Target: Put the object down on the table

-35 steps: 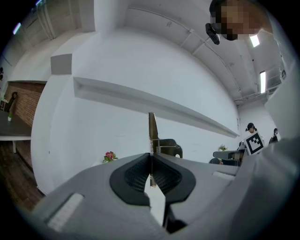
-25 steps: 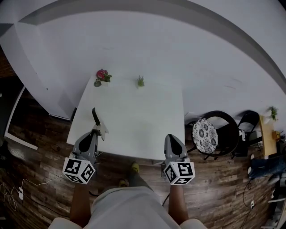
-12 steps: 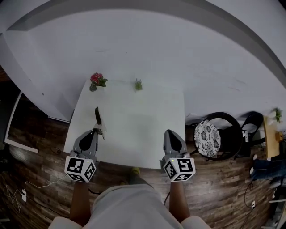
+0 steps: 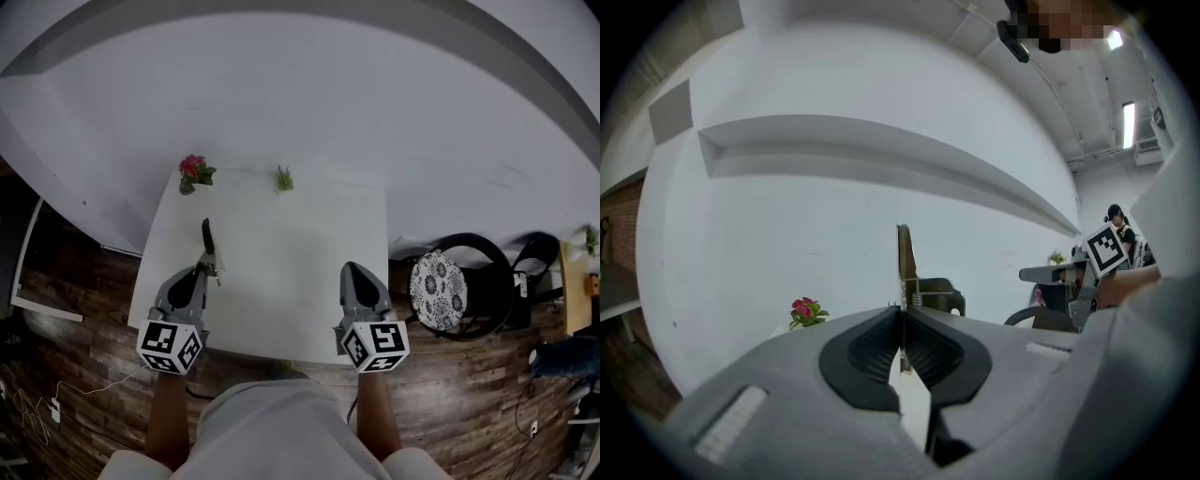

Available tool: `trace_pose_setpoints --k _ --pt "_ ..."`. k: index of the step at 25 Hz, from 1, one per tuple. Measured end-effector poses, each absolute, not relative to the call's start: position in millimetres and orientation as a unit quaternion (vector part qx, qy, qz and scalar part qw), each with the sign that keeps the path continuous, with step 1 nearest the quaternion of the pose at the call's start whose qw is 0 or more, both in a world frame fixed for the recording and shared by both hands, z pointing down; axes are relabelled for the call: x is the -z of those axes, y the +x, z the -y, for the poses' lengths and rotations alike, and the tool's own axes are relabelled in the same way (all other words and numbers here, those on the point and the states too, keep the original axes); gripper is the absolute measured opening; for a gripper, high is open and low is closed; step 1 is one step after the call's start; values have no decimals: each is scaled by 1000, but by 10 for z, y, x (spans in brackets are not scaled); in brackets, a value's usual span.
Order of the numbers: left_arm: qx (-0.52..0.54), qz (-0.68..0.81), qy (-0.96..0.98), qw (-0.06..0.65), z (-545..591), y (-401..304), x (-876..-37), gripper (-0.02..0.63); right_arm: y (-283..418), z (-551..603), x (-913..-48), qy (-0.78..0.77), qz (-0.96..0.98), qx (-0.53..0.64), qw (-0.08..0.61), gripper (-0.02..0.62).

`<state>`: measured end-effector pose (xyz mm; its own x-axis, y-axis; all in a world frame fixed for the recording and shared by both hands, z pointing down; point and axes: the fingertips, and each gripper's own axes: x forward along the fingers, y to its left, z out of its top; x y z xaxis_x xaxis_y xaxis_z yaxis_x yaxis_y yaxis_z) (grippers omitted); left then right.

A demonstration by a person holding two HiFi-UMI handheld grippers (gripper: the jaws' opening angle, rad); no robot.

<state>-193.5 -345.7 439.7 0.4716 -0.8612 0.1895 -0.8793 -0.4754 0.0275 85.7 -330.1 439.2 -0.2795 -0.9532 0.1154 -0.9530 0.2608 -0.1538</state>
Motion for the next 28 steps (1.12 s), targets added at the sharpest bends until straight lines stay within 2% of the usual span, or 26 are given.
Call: trace_pose_setpoints --k 16,28 --pt "-172 514 840 25 3782 -1696 -4721 11 1058 3589 -4472 -588 -803 99 12 3" --pt "-325 469 817 -81 4090 -1486 -5139 11 1073 3763 -4554 -581 -806 109 9 3"
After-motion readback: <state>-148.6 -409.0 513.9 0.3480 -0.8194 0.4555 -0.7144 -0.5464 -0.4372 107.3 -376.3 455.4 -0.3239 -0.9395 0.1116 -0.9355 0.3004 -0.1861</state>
